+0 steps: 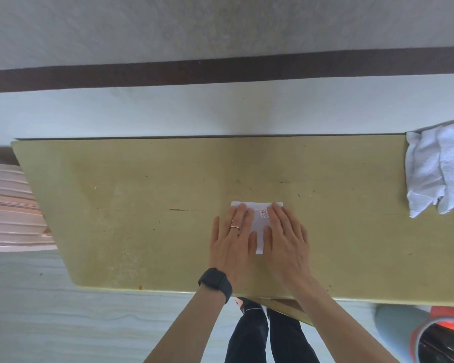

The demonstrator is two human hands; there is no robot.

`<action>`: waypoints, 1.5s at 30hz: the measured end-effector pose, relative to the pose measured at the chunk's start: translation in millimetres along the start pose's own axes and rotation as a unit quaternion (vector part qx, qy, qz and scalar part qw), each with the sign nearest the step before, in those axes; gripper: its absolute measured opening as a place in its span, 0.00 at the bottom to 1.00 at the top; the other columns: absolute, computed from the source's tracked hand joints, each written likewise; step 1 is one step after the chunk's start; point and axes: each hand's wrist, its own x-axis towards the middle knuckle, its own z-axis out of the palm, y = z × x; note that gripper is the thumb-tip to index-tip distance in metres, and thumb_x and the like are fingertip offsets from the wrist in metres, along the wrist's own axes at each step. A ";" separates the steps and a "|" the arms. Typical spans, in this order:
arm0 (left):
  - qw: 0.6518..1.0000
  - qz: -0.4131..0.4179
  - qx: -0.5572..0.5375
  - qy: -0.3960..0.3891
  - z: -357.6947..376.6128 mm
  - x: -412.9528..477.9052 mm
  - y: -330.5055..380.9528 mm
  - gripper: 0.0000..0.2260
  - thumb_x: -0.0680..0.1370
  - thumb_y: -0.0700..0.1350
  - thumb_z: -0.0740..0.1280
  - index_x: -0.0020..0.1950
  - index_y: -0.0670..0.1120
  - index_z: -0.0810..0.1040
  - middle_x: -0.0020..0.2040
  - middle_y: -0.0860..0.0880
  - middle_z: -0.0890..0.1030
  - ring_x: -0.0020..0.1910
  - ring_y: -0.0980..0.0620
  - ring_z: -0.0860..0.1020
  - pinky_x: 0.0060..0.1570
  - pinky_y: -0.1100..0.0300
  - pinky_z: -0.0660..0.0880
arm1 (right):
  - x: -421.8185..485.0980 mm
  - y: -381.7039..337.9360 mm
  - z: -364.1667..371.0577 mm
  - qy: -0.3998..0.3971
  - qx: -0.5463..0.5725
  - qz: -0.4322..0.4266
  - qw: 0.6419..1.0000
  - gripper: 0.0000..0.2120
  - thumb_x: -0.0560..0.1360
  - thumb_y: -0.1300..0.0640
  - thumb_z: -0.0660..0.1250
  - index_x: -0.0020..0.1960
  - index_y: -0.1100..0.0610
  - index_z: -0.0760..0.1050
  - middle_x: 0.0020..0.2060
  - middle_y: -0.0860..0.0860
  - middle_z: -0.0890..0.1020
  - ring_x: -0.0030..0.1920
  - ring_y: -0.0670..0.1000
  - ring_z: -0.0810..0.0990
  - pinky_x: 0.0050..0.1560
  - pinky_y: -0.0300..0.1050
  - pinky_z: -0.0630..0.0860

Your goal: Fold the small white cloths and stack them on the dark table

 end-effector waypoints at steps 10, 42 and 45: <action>0.993 -0.006 0.013 -0.119 2.2 5.2 -19.4 0.30 0.83 0.61 0.47 0.80 0.55 0.38 0.79 0.58 0.36 0.79 0.53 0.38 0.75 0.42 0.35 | 3.3 19.1 10.8 -0.117 -0.061 -0.023 0.991 0.30 0.82 0.44 0.42 0.81 0.53 0.43 0.80 0.46 0.44 0.80 0.49 0.41 0.76 0.61 0.42; 0.881 -0.152 -0.433 0.117 -228.9 6.4 43.8 0.09 0.78 0.49 0.70 0.52 0.64 0.80 0.44 0.58 0.82 0.37 0.57 0.79 0.39 0.68 0.75 | 33.3 -67.5 -208.4 0.005 0.387 0.086 0.918 0.04 0.80 0.50 0.65 0.48 0.41 0.75 0.44 0.41 0.83 0.46 0.40 0.80 0.42 0.36 0.72; 0.885 -0.124 -0.416 0.168 -279.1 -4.5 54.4 0.08 0.79 0.49 0.69 0.52 0.63 0.81 0.44 0.60 0.83 0.39 0.58 0.80 0.41 0.68 0.75 | 30.2 -91.0 -253.4 0.056 0.396 0.027 0.916 0.02 0.79 0.51 0.66 0.49 0.44 0.76 0.43 0.39 0.83 0.46 0.42 0.81 0.47 0.39 0.75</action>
